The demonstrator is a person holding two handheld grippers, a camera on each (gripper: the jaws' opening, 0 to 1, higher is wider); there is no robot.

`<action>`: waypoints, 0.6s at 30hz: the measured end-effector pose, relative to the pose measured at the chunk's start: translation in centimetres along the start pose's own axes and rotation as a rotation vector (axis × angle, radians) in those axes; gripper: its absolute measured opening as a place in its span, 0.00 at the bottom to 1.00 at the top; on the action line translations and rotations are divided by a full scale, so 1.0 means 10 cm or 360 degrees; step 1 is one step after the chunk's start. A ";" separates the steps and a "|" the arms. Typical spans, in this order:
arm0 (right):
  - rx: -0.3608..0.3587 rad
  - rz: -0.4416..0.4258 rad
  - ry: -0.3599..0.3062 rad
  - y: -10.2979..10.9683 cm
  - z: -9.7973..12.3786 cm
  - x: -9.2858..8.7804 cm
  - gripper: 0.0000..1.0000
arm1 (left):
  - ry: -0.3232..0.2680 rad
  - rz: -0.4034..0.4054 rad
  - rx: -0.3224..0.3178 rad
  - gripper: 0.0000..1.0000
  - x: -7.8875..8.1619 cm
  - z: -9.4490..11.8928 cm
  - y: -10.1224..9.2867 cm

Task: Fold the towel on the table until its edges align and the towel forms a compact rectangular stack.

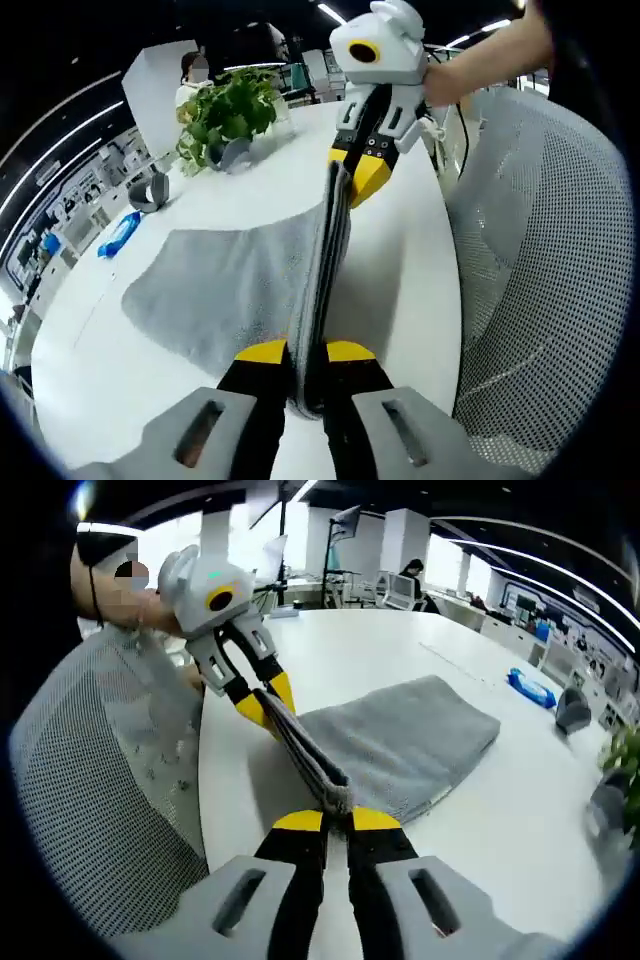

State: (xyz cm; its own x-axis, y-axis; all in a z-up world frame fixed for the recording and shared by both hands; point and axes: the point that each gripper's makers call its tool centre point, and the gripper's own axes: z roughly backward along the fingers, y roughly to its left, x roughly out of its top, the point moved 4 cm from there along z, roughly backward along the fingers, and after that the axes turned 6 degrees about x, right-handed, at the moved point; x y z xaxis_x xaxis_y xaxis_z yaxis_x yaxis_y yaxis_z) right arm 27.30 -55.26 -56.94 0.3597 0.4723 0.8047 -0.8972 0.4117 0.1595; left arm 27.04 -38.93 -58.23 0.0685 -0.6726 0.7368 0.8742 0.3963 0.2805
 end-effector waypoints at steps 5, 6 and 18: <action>0.0019 -0.0259 -0.0116 -0.03 0.01 -0.08 0.04 | -0.0030 0.0152 -0.0007 0.11 -0.02 0.04 0.05; 0.0019 -0.0262 -0.0117 -0.04 0.01 -0.09 0.04 | -0.0031 0.0165 -0.0010 0.11 -0.03 0.04 0.06; 0.0007 -0.0659 -0.0195 -0.16 -0.03 -0.24 0.04 | -0.0020 0.0433 -0.0022 0.10 -0.18 -0.02 0.11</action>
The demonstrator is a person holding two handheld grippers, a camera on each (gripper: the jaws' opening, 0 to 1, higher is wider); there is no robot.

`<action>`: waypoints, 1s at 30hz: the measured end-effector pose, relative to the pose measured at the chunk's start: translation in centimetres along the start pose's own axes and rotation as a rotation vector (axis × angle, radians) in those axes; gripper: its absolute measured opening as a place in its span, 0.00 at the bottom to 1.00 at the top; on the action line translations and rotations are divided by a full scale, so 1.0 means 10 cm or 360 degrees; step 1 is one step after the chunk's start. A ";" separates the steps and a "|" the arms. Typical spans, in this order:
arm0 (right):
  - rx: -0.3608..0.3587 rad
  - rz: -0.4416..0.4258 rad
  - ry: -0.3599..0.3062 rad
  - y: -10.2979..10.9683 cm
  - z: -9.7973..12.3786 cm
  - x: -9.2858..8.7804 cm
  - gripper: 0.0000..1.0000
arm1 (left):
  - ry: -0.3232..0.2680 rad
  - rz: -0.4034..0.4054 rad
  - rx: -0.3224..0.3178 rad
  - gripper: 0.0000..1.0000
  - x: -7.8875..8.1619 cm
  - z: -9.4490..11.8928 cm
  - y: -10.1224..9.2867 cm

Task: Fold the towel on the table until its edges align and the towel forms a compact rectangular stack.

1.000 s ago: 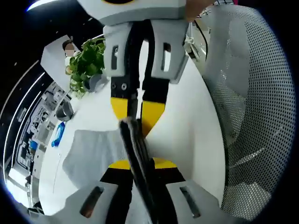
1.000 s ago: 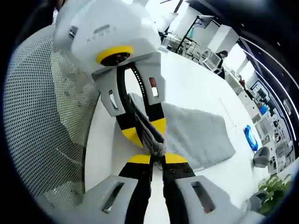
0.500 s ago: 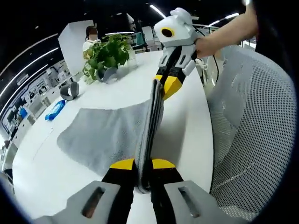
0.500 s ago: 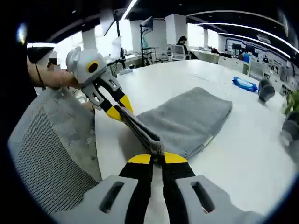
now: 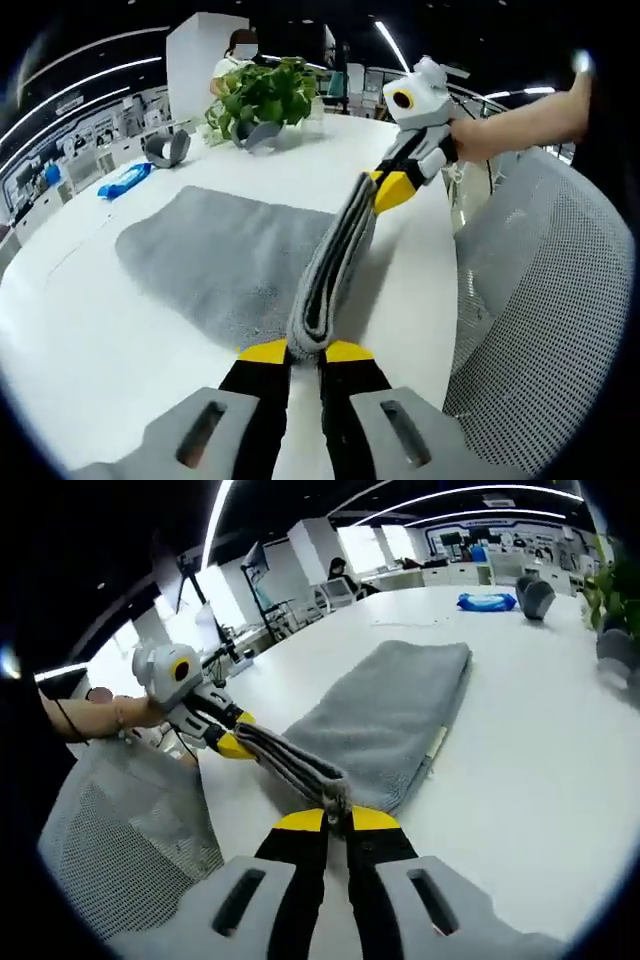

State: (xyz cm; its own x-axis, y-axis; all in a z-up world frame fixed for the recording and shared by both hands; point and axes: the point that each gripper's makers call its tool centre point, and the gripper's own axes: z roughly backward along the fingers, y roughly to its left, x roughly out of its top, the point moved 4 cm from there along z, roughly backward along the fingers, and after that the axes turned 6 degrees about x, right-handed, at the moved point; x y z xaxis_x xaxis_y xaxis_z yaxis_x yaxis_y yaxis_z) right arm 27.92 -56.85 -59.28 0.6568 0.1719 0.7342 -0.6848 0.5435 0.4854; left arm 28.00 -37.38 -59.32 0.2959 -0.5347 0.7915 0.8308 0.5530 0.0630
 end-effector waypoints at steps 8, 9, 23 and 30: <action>0.0104 -0.0209 -0.0060 -0.02 0.00 -0.01 0.04 | -0.0031 0.0210 -0.0027 0.09 0.02 0.01 0.03; 0.0146 -0.0230 -0.0086 0.01 0.01 0.00 0.04 | -0.0052 0.0263 -0.0009 0.09 0.05 0.04 0.06; 0.0407 -0.0335 -0.0552 0.24 0.41 0.47 0.04 | -0.0585 0.0959 -0.0316 0.06 0.64 0.43 0.11; 0.0480 -0.0299 -0.0600 0.38 0.60 0.57 0.04 | -0.0610 0.0910 -0.0444 0.05 0.78 0.58 -0.03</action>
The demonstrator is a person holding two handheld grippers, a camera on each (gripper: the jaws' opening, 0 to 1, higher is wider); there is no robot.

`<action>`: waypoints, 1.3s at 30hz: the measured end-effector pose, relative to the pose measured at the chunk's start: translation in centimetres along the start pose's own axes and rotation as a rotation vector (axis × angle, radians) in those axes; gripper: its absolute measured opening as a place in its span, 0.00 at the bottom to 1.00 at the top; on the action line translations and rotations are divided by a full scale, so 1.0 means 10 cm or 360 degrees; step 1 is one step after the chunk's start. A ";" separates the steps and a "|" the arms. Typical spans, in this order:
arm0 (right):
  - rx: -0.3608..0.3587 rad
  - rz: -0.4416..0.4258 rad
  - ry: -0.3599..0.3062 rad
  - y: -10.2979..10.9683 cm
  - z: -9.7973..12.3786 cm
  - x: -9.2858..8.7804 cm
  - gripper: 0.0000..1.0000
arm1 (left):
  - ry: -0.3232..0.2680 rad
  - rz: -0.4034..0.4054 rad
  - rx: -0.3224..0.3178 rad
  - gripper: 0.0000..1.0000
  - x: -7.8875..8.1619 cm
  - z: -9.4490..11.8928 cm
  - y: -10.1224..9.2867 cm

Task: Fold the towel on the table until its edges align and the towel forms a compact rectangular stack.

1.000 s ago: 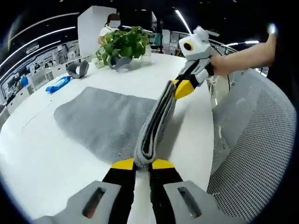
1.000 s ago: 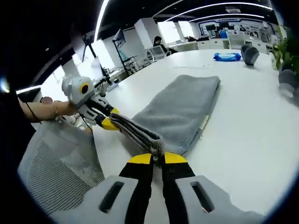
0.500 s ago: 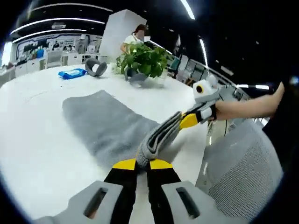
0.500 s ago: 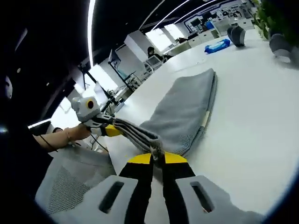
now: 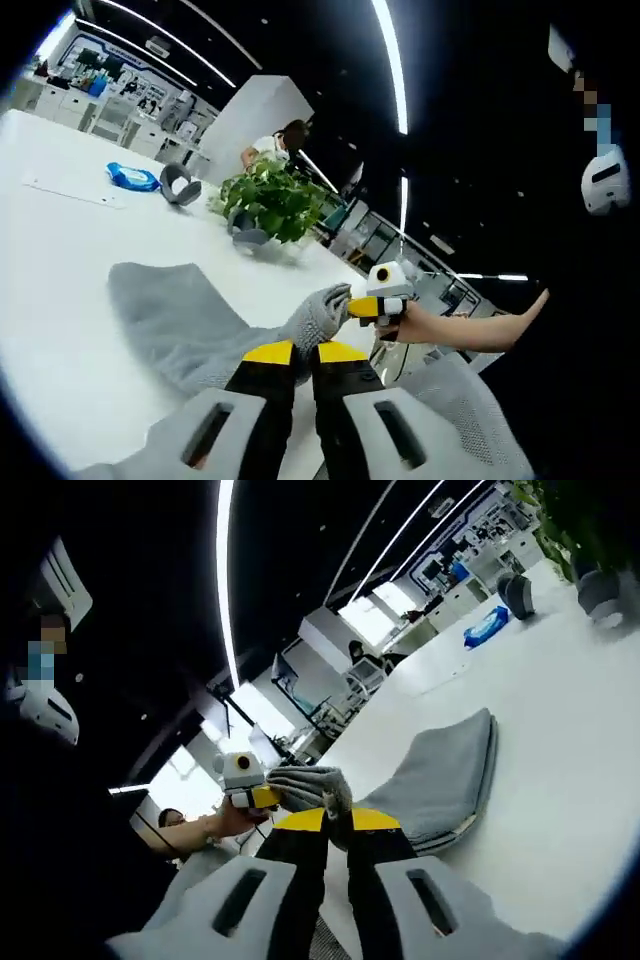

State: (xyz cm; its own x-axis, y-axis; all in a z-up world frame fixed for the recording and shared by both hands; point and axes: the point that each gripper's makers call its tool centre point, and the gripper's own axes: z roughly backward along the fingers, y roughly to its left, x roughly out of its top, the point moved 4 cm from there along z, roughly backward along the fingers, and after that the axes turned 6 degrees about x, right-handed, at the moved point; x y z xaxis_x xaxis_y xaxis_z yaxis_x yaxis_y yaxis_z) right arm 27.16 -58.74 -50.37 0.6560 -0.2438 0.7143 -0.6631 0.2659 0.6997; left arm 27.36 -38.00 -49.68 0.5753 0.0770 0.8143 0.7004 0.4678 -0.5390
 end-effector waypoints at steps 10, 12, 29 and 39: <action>0.0156 0.0004 0.0088 0.40 -0.05 -0.06 0.04 | 0.0090 -0.0095 -0.0097 0.05 0.13 0.30 -0.30; 0.0166 -0.0007 0.0107 0.43 -0.06 -0.07 0.04 | 0.0131 -0.0076 -0.0112 0.05 0.12 0.31 -0.31; -0.0088 -0.0261 0.0376 -0.51 -0.41 0.10 0.04 | 0.0334 0.0269 0.0017 0.05 0.08 -0.13 0.66; -0.0143 -0.0382 0.0420 -0.88 -0.51 0.15 0.04 | 0.0326 0.0394 0.0139 0.05 0.07 -0.28 1.03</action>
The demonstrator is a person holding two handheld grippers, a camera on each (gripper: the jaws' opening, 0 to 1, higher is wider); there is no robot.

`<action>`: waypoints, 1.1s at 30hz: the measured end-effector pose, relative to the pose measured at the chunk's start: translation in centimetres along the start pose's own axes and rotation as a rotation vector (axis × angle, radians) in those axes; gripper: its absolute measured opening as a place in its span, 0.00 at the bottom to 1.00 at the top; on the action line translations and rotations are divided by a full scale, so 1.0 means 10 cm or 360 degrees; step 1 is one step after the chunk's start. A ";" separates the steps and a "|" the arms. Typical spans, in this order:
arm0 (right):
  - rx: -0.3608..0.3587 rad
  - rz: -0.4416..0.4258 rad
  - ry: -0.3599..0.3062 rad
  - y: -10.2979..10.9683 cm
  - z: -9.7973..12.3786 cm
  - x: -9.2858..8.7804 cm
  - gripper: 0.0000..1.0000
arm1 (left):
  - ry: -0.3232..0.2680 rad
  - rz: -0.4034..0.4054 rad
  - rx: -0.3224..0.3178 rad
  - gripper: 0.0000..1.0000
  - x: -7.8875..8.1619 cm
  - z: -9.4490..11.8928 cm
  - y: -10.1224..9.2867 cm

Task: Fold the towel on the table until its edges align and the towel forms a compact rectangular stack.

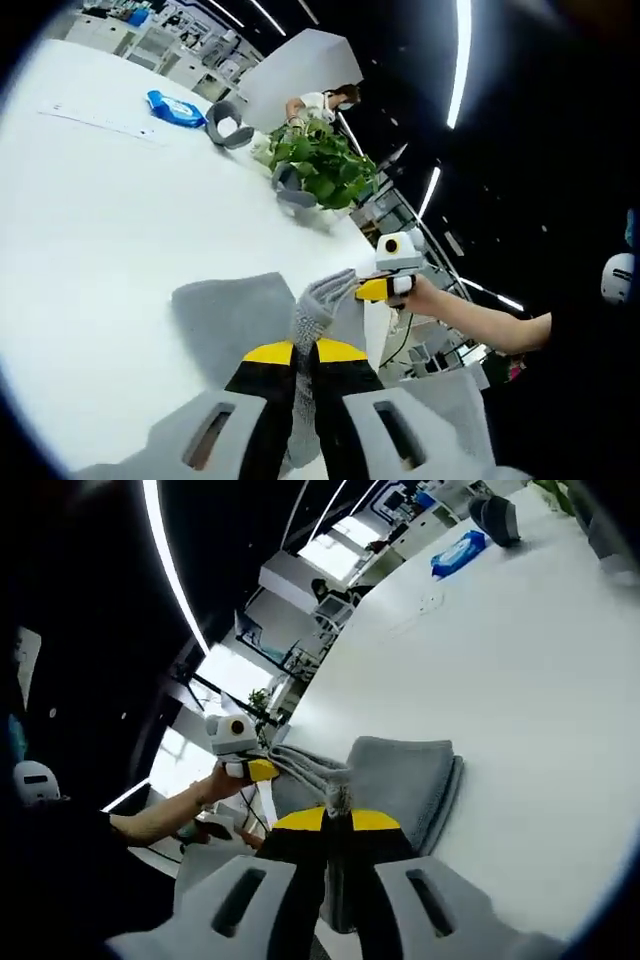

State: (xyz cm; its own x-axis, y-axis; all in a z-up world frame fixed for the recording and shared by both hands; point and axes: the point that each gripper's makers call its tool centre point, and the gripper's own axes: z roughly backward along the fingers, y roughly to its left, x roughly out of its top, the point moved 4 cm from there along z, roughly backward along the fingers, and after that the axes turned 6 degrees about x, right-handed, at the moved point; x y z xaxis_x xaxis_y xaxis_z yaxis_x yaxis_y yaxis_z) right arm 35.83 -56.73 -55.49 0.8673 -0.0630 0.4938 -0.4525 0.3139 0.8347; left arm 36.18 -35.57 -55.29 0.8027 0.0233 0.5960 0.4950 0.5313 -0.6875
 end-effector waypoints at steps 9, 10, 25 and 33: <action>-0.0203 0.0048 -0.0133 -0.26 -0.09 0.16 0.04 | -0.0075 -0.0010 0.0188 0.05 0.17 -0.16 0.23; -0.0242 0.0066 -0.0134 -0.29 -0.10 0.16 0.04 | -0.0072 -0.0030 0.0231 0.05 0.17 -0.19 0.27; -0.0875 0.1017 0.0041 -0.59 -0.26 0.19 0.04 | -0.0042 -0.1024 0.0686 0.05 0.16 -0.54 0.49; -0.1130 0.1051 0.0041 -0.71 -0.14 0.19 0.22 | -0.0020 -0.1173 0.0870 0.23 0.21 -0.55 0.59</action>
State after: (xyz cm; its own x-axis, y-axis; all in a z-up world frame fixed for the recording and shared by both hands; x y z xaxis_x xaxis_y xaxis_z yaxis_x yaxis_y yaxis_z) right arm 40.97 -57.73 -60.80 0.4918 0.3493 0.7976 -0.6264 0.7782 0.0454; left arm 42.67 -37.06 -60.38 0.3412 -0.4730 0.8123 0.6515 0.7420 0.1584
